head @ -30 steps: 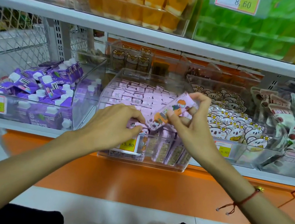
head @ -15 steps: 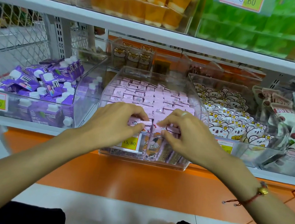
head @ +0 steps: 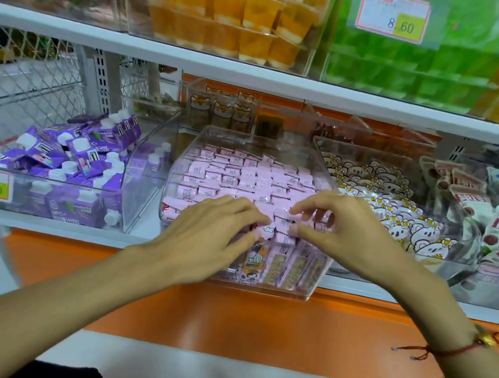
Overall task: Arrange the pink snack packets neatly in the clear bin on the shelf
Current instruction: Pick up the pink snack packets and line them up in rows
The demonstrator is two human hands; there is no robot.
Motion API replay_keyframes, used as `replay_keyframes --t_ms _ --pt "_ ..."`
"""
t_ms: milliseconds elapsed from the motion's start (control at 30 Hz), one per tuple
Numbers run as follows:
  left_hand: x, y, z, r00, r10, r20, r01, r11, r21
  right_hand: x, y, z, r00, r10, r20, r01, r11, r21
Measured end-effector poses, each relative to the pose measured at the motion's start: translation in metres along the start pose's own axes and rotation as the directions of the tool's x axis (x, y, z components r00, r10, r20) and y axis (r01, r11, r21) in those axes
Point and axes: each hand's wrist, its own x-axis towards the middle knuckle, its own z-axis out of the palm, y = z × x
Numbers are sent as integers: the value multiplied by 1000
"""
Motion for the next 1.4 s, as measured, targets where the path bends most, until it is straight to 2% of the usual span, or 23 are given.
replay_keyframes --t_ms 167,400,467,600,700,800,900,1000,1067,1100,1200,1300,1400 --pt "2 0 -2 998 -54 -30 51 996 -73 -1 -1 14 997 -27 73 32 997 -67" --pt "2 0 -4 995 -94 -12 91 984 -154 1 6 10 997 -1 71 -5 996 90" --pt "2 -1 -4 994 -106 0 103 976 -192 0 5 13 1000 -24 18 24 999 23" --pt "3 0 -5 990 -143 18 143 954 -262 -3 -4 21 978 -187 -89 161 957 -242" --pt "4 0 -5 988 -150 26 152 947 -285 -5 -4 22 955 -249 -162 195 936 -292" --pt "3 0 -4 989 -146 25 148 950 -275 -4 -3 21 910 -218 -352 157 969 -192" --pt "3 1 -5 990 -140 23 141 953 -270 -2 -2 16 836 -84 -542 101 995 1" --pt "2 1 -7 990 -136 37 141 953 -269 -1 -2 5 699 62 -712 74 985 159" --pt "2 1 -8 990 -134 43 140 954 -265 -1 -1 -1 613 230 -756 57 941 333" --pt "2 1 -9 990 -136 32 140 955 -262 -1 -1 -2 606 327 -725 44 896 441" --pt "2 6 -10 983 -169 -78 131 927 -352 -2 -7 1 709 534 -460 -64 699 712" --pt "2 14 -14 974 -126 -186 30 894 -448 -3 -17 10 768 601 -224 -145 503 852" --pt "3 17 -15 939 3 -344 -124 936 -330 -2 -23 10 800 595 -77 -180 361 915"
